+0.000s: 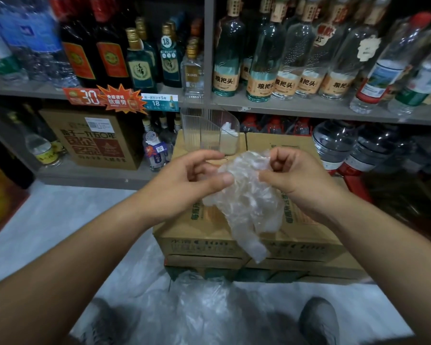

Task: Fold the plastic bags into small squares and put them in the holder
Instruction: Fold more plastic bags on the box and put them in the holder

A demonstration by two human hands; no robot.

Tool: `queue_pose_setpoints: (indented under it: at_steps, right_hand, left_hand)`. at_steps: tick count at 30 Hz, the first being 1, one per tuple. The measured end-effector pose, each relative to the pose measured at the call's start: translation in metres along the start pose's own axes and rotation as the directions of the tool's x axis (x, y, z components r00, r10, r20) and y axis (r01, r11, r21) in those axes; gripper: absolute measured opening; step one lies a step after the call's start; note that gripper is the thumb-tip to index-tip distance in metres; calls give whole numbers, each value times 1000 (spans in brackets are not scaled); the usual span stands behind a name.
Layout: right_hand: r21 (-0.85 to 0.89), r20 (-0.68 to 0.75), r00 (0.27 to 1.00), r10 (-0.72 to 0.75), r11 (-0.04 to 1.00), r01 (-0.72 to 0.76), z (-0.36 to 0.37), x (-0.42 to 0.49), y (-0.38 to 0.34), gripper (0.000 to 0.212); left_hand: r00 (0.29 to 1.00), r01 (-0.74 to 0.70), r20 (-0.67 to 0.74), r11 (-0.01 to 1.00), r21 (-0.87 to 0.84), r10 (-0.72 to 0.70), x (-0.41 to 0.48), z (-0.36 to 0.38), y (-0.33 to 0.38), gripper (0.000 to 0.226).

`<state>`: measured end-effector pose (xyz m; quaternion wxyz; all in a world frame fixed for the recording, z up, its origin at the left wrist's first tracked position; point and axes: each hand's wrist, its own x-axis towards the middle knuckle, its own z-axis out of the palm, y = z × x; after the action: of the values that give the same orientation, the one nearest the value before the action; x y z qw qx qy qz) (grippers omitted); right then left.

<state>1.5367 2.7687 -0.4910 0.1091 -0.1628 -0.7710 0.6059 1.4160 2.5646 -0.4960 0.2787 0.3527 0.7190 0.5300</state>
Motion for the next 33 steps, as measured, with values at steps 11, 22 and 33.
queue_pose_setpoints:
  at_steps: [11,22,33]
  right_hand:
    - [28,-76,997,-28,999,30,-2,0,-5,13]
    - [-258,-274,943,-188,959,117,1,17,11,19]
    - [-414,-192,956,-222,902,126,-17,32,21,23]
  left_hand:
    - [987,-90,-123,991,95,102,6,7,-6,14]
    - [997,80,5,996,-30,-79,6,18,-13,24]
    - [952,288,-108,958,-3,-287,10,9,-28,7]
